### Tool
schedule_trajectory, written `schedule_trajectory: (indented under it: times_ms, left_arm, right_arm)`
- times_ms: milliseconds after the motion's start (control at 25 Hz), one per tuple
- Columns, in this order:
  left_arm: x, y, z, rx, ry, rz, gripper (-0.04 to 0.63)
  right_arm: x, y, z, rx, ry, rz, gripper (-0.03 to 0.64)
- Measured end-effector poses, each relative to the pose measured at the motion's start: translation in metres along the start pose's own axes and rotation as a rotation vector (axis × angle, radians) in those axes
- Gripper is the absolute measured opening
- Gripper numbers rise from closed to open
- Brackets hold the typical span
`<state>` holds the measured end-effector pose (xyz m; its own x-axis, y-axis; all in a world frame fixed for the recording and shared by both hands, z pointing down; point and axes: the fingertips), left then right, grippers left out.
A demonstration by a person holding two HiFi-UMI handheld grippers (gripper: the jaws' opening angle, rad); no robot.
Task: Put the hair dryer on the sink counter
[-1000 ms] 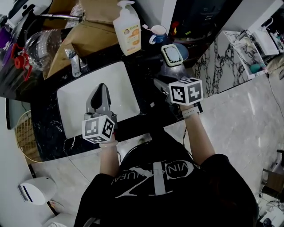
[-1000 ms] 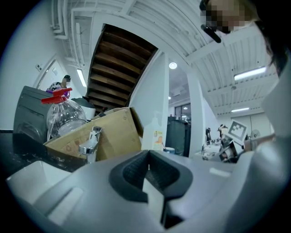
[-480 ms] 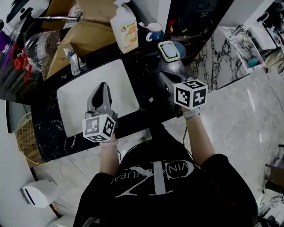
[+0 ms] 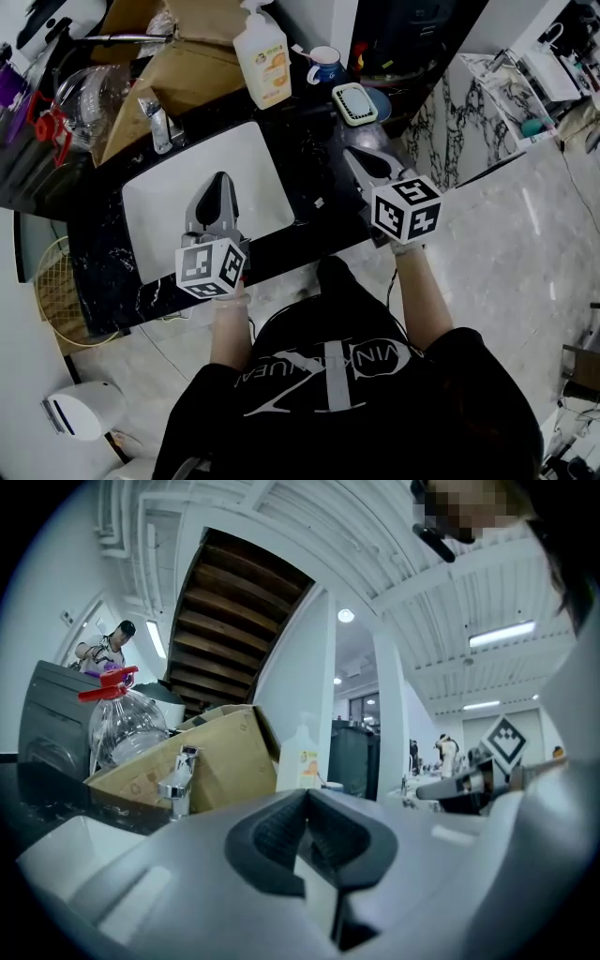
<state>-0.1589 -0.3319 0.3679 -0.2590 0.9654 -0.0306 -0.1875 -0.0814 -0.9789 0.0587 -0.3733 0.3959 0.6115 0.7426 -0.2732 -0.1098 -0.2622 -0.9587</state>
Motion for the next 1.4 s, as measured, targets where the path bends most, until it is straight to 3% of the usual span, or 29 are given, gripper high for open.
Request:
schedule_trajectory:
  times_ms: [1400]
  left_arm:
    - [0.045, 0.0, -0.018, -0.021, -0.022, 0.005, 0.0]
  right_arm:
    - [0.071, 0.012, 0.022, 0.051, -0.107, -0.186, 0.003]
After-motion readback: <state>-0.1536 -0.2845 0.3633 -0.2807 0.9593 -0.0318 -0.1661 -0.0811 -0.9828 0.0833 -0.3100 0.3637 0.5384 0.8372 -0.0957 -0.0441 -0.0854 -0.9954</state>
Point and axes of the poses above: the fingertips, and each gripper's own axes: x backward along the fingers, z to its left, y out of its top, and after that the axes turned 7 degrees about x, right-handed
